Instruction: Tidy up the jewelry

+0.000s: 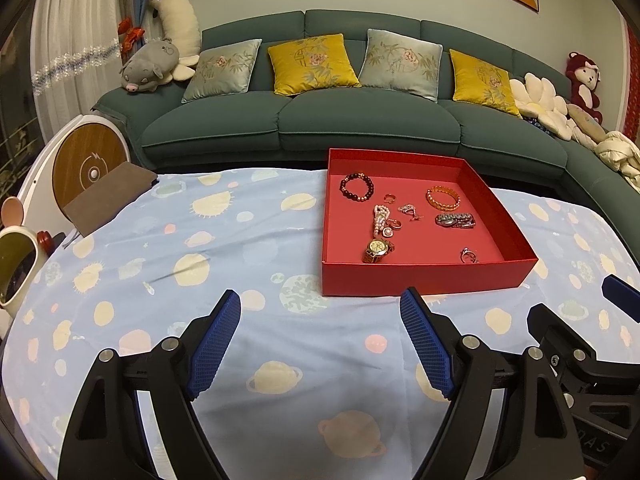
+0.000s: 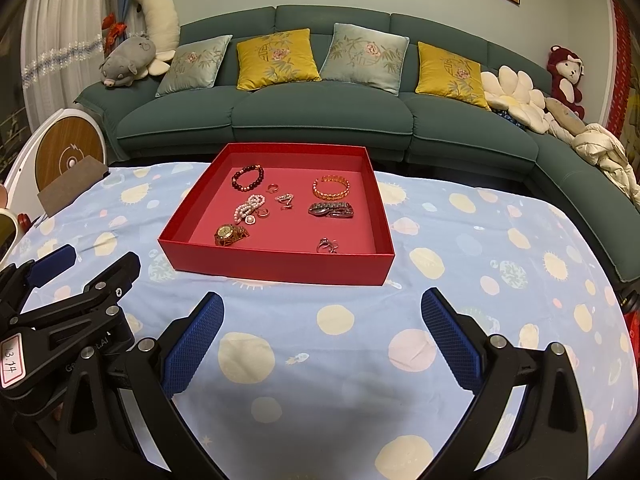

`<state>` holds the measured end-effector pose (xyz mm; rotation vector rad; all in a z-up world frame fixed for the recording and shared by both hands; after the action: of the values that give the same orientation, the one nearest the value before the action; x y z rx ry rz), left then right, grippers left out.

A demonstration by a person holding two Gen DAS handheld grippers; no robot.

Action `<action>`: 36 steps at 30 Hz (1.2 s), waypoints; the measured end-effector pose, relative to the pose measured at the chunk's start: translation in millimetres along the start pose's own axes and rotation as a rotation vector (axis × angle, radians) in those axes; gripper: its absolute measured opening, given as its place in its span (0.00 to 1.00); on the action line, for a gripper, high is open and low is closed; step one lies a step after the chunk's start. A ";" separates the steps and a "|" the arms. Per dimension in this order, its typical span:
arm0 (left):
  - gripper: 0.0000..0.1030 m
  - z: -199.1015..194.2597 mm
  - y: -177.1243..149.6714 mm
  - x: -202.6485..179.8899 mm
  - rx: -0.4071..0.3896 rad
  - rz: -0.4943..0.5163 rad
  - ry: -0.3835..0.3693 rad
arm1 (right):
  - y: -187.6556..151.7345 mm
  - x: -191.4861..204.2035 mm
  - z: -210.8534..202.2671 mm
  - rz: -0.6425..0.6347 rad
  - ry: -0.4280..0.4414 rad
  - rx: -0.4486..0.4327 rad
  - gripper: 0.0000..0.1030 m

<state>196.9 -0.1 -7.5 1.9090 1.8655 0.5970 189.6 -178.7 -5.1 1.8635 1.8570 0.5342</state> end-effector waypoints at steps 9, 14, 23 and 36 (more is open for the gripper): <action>0.77 0.6 -0.7 0.3 -0.004 0.003 0.002 | -0.9 1.4 0.7 0.001 0.000 0.000 0.94; 0.77 -1.2 -0.6 0.8 -0.011 0.006 0.010 | -0.6 0.6 0.5 0.002 0.000 0.002 0.94; 0.76 -1.6 -0.6 0.9 -0.012 0.008 0.013 | -0.4 0.1 0.6 0.002 0.000 0.003 0.94; 0.76 -1.5 -0.6 0.6 -0.011 0.008 0.012 | 0.0 -0.6 0.5 0.002 0.001 0.003 0.94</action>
<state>195.5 0.5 -6.6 1.9105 1.8587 0.6217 189.9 -179.3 -5.5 1.8680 1.8577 0.5338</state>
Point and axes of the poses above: each gripper's, at about its wrist camera, not at the fingertips, and z roughly the way its jaws point, x to its left, y to its top, the point moved 5 cm from there along z, roughly the way its jaws point, and after that the axes turned 15 degrees about x, right-handed, at the moved point
